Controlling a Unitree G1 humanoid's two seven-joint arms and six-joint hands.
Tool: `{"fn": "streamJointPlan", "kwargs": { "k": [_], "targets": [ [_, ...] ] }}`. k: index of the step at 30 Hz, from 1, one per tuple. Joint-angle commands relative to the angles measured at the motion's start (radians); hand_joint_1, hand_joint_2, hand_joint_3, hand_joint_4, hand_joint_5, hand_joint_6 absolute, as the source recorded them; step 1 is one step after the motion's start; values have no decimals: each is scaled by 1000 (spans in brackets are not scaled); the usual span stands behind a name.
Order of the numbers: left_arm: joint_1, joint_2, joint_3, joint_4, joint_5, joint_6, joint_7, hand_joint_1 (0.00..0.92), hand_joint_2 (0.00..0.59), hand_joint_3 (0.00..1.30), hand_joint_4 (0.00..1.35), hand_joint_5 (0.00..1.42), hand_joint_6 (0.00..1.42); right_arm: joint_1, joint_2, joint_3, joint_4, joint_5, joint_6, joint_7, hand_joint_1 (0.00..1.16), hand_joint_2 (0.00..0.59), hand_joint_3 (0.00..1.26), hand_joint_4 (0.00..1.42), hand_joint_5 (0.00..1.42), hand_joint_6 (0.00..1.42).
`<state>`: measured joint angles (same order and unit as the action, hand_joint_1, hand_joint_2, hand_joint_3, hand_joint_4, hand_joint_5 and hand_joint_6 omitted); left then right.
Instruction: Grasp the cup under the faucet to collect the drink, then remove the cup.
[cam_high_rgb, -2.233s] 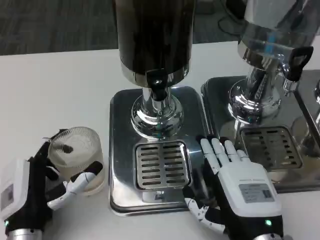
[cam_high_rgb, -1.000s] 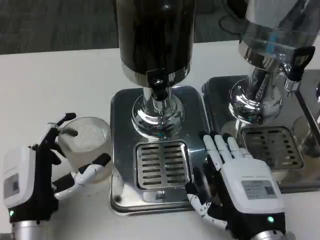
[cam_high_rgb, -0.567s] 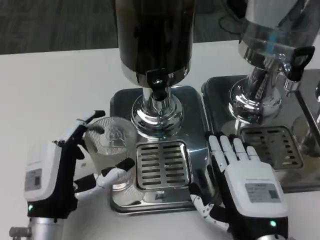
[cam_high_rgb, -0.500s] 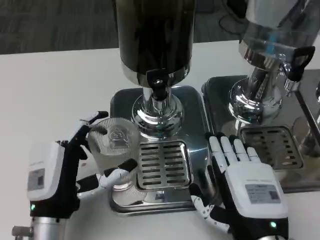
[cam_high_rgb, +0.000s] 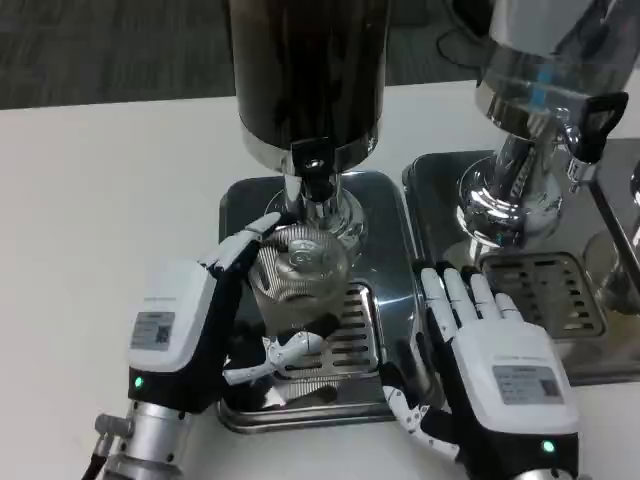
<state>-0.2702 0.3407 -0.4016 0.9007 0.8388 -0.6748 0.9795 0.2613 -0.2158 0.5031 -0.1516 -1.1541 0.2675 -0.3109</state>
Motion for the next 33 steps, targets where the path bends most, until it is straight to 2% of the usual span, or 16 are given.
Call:
{"fn": "streamJointPlan", "kwargs": {
  "k": [1,4,8,11,15,18,20,24,30,33],
  "targets": [
    [-17,1,-39,23,24,23,33,400,112,263,398,653,789,10,-8,0,-14,-7,0,-1,398,370,0,0,0,75],
    [-12,8,-48,19,11,27,33,264,66,185,270,518,609,8,-8,1,-11,-4,-2,0,400,372,0,0,0,76],
    [6,12,-47,12,-12,14,32,125,56,108,142,415,437,-2,-11,-1,0,0,-6,0,403,374,0,0,0,77],
    [43,35,-18,-39,-49,-8,15,74,42,94,98,381,386,-21,6,7,-1,-21,32,48,404,374,0,0,0,78],
    [104,57,17,-131,-75,-2,1,8,33,91,96,378,371,-21,-6,8,-3,-12,16,25,401,363,0,0,0,58],
    [145,71,48,-178,-101,-9,-12,0,41,84,96,366,353,-26,-5,4,11,-1,16,23,398,359,0,0,0,53],
    [187,92,80,-222,-124,-11,-28,0,33,67,61,326,251,-29,-8,2,10,0,13,25,396,357,0,0,0,52],
    [246,99,131,-331,-150,26,-93,0,5,3,0,235,108,-40,-20,-10,12,13,13,56,390,346,0,0,0,38],
    [291,98,192,-406,-188,50,-155,0,0,0,0,73,1,-47,-19,-8,11,-15,41,73,370,323,0,0,0,2],
    [303,115,223,-421,-223,45,-217,0,0,0,0,1,0,-53,-20,13,7,-76,93,134,368,305,0,0,0,0]
  ]
}}
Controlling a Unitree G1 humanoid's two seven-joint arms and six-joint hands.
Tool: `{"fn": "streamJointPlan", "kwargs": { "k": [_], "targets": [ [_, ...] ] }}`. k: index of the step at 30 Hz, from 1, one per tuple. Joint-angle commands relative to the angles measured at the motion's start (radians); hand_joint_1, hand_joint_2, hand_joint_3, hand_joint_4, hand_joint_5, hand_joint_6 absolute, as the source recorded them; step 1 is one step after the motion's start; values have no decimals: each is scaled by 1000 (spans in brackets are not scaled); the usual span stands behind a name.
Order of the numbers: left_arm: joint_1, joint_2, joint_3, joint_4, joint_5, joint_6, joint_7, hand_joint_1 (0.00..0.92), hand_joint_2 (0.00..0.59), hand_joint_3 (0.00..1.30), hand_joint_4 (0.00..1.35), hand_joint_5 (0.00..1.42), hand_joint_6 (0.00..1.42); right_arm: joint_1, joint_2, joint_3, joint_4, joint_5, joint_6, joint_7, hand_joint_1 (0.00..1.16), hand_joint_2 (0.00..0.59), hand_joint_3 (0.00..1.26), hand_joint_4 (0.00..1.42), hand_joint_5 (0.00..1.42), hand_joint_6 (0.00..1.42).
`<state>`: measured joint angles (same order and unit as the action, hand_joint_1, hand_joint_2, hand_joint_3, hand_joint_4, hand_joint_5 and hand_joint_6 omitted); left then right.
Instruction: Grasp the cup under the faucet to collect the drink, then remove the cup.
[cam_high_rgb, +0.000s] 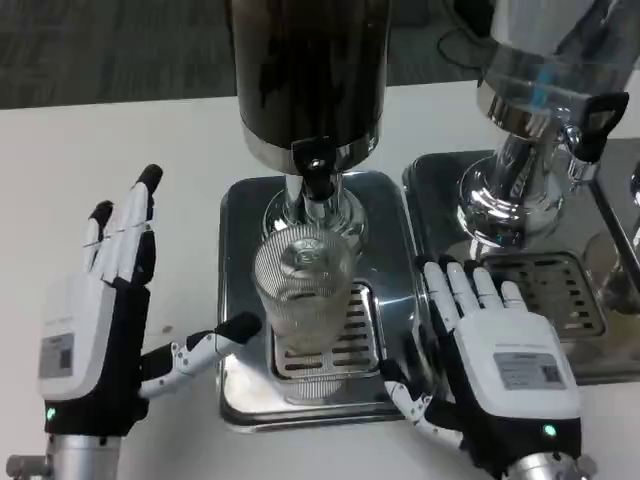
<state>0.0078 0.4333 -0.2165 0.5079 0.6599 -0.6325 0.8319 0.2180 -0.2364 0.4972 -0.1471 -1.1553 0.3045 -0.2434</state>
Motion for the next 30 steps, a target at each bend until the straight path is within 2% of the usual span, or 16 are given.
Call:
{"fn": "streamJointPlan", "kwargs": {
  "k": [1,7,8,11,14,19,22,28,30],
  "targets": [
    [28,29,48,-33,-55,-1,-90,0,0,0,0,0,0,-11,1,25,5,-96,71,82,368,302,0,0,0,0],
    [43,56,105,-43,-184,-92,-236,0,18,0,0,0,0,3,9,31,-2,-79,54,38,364,289,0,0,0,0],
    [45,61,112,-45,-244,-125,-295,0,29,0,0,0,0,2,10,28,0,-75,54,40,364,289,0,0,0,0],
    [47,94,114,-73,-524,-238,-554,0,63,0,0,0,0,-4,3,18,2,-63,43,40,364,287,0,0,0,0],
    [52,116,128,-133,-758,-269,-771,0,68,0,0,0,0,-3,0,23,2,-64,29,31,368,284,0,0,0,0],
    [60,104,159,-227,-1016,-220,-1034,0,70,0,0,1,0,3,3,16,-2,-56,22,23,372,282,0,0,0,0],
    [54,92,179,-262,-1106,-166,-1160,0,70,0,0,28,3,11,7,20,-4,-57,22,15,375,284,0,0,0,0],
    [20,52,215,-293,-1151,-87,-1339,0,78,0,0,121,106,20,15,17,-7,-60,29,1,382,288,0,0,0,0],
    [-9,46,217,-297,-1115,-75,-1367,0,84,3,0,135,113,26,14,17,-11,-63,27,-14,383,291,0,0,0,0]
  ]
}}
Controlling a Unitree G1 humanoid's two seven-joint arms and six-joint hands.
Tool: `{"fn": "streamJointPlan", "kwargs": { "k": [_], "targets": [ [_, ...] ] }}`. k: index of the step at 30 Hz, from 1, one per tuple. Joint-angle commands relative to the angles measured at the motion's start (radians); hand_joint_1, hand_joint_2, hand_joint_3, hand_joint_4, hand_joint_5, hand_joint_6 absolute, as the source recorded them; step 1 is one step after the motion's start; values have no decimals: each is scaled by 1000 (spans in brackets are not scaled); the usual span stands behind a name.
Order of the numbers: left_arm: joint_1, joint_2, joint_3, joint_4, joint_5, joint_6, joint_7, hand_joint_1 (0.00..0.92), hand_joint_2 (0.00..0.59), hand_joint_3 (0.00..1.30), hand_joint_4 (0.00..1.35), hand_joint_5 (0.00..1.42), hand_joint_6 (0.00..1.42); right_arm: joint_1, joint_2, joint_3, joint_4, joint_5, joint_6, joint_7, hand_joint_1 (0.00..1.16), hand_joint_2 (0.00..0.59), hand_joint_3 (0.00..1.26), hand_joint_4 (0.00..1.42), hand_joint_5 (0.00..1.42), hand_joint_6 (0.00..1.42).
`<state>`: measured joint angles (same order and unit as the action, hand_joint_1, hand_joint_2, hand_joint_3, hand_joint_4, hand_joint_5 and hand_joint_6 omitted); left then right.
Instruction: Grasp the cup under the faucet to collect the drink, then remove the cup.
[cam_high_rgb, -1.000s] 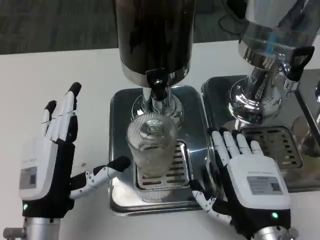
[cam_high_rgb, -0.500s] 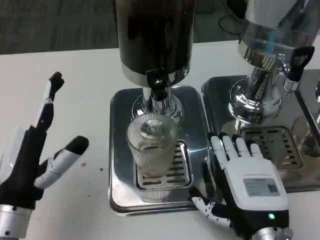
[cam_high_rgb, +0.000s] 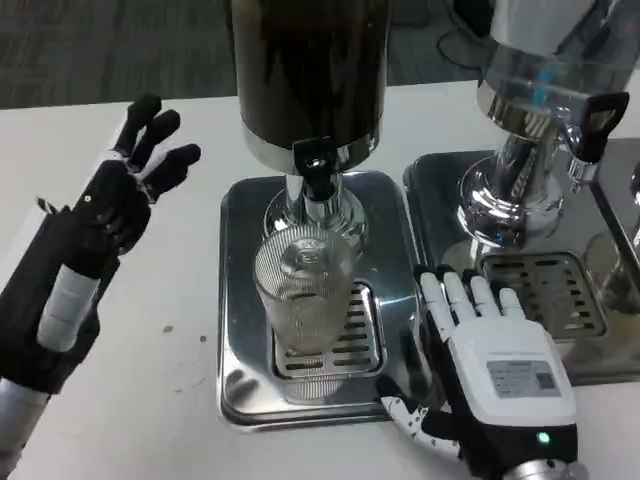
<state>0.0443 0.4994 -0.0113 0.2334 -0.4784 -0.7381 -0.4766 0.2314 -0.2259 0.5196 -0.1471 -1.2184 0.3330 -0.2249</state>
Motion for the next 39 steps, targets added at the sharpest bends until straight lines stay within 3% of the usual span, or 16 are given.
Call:
{"fn": "streamJointPlan", "kwargs": {
  "k": [1,12,21,26,39],
  "targets": [
    [-55,-23,17,-23,41,33,-68,0,85,3,0,136,114,14,5,-6,-11,2,1,-31,384,292,0,0,0,0],
    [-154,-87,-5,-17,158,75,-141,0,94,15,0,80,47,31,26,-10,-7,8,11,-40,395,303,0,0,0,0],
    [-170,-126,-28,-30,184,99,-186,0,94,98,0,140,88,38,26,-7,-13,2,10,-39,399,304,0,0,0,0],
    [-149,-91,-12,-66,267,68,-175,0,100,176,64,206,151,36,18,-5,-12,5,2,-35,399,304,0,0,0,0],
    [-114,-31,18,-87,406,-21,-124,0,101,205,81,227,163,18,28,-10,12,22,0,-44,400,304,0,0,0,0]
  ]
}}
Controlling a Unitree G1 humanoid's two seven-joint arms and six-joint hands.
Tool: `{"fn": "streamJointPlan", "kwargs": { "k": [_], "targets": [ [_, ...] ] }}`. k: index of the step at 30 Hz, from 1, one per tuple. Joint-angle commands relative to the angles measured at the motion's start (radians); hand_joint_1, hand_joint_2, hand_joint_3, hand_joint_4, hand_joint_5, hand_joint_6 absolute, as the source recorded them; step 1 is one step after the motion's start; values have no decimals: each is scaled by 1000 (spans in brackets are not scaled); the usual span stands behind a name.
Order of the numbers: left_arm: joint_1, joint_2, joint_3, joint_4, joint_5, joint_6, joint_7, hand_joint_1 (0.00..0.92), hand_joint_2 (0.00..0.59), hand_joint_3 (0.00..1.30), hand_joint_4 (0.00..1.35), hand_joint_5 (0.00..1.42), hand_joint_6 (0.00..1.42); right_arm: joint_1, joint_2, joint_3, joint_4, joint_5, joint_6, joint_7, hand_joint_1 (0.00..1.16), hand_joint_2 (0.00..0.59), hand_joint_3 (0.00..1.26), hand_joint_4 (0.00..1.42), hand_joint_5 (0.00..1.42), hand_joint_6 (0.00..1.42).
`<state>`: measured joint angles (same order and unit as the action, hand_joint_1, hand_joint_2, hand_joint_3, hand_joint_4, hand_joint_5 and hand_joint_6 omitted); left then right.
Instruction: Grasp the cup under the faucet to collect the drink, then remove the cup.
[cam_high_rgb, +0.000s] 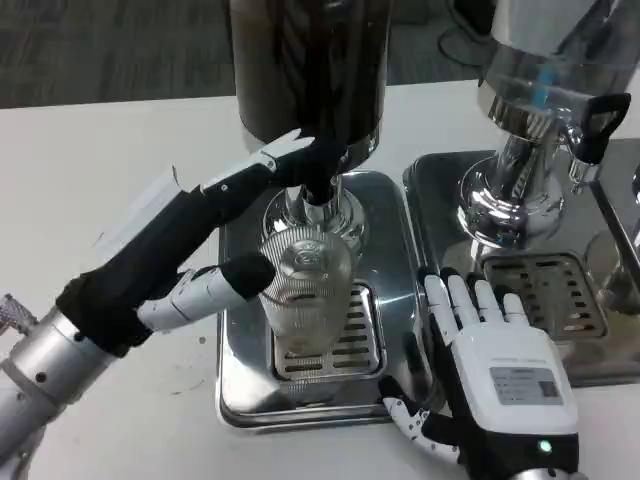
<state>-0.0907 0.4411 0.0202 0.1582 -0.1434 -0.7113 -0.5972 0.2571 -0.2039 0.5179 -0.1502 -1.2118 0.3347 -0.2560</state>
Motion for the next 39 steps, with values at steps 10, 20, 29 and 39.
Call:
{"fn": "streamJointPlan", "kwargs": {
  "k": [10,20,29,39],
  "targets": [
    [41,44,-44,-11,184,-111,67,0,104,199,41,232,165,-17,10,-7,26,35,-3,-15,400,304,0,0,0,0],
    [63,77,-52,-6,392,-185,210,0,111,188,30,230,154,-21,16,-7,32,52,-6,-23,400,305,0,0,0,0],
    [68,104,-73,-34,579,-194,358,0,116,187,28,226,153,-20,10,-33,19,114,-41,-39,285,253,0,0,0,0],
    [78,132,-96,-43,603,-184,430,0,125,187,16,217,139,-87,30,-137,24,393,-162,38,334,229,0,0,0,2]
  ]
}}
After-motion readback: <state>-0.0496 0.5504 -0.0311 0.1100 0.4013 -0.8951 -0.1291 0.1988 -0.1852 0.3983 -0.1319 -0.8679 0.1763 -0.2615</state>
